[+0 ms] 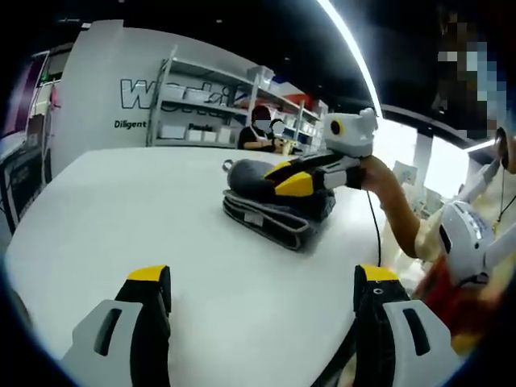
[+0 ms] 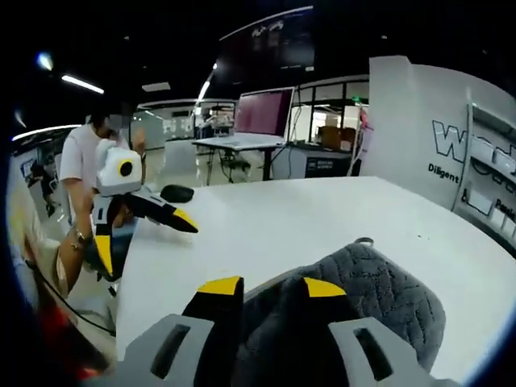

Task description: Fold the towel on the table until its edges align and the towel forms a compact rectangular stack.

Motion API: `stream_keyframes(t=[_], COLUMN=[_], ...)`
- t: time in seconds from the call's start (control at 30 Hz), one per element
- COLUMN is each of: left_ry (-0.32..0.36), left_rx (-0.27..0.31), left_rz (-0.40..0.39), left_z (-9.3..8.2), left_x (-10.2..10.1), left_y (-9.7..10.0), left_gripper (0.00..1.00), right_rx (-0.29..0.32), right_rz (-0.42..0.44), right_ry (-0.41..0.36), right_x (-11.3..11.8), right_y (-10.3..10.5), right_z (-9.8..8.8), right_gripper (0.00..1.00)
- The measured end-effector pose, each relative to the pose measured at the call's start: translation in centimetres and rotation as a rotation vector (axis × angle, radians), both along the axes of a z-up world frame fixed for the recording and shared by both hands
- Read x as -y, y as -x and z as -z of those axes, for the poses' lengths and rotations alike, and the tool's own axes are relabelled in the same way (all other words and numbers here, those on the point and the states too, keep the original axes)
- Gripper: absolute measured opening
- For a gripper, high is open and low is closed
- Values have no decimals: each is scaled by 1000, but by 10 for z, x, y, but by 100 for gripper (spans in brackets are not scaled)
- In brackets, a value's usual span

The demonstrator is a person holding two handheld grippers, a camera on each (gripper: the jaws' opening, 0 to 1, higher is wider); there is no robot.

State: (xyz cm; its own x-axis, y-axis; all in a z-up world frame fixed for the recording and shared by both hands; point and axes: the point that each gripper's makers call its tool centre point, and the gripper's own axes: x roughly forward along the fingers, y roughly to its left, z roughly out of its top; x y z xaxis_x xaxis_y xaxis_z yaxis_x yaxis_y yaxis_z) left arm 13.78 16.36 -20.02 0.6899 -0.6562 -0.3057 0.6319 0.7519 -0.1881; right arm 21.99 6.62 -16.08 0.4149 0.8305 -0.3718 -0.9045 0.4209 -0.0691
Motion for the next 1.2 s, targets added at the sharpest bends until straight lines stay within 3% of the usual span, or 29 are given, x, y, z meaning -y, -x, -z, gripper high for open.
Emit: stream_keyframes(t=[0.23, 0.5, 0.73, 1.2], left_ry=[-6, -6, -8, -29], left_rx=[0, -10, -14, -15], left_rz=[5, -7, -14, -7], left_z=[-3, -4, -7, -15], left_x=[3, 5, 6, 24], left_y=[-2, -6, -9, -19], left_gripper=[92, 92, 92, 90], right_rx=[21, 66, 109, 127], right_rz=[-39, -1, 8, 176], right_ry=[-106, -17, 42, 46], right_x=[6, 34, 53, 118], right_y=[20, 24, 34, 24], right_z=[-26, -11, -4, 5], right_gripper=[57, 88, 99, 99])
